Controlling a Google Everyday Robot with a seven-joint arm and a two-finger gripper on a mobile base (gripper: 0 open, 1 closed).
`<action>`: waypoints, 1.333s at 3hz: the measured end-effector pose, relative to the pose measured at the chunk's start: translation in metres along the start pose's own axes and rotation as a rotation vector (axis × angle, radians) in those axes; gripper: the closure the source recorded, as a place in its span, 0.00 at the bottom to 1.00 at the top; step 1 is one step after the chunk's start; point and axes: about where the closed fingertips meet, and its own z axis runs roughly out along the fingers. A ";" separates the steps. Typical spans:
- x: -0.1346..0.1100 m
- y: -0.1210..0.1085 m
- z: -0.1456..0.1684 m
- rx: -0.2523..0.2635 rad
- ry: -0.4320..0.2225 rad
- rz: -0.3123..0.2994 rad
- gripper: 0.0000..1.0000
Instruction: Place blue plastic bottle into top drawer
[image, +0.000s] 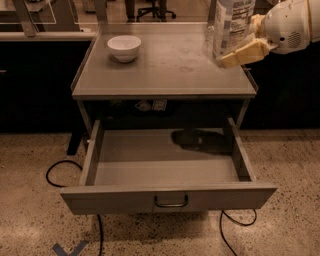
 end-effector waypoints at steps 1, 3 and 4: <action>-0.001 0.049 -0.018 -0.060 -0.016 0.023 1.00; 0.043 0.075 -0.022 -0.076 0.023 0.110 1.00; 0.076 0.094 -0.018 -0.050 -0.010 0.176 1.00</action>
Offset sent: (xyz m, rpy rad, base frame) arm -0.0402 0.0040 0.0015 0.0161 0.0292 0.0435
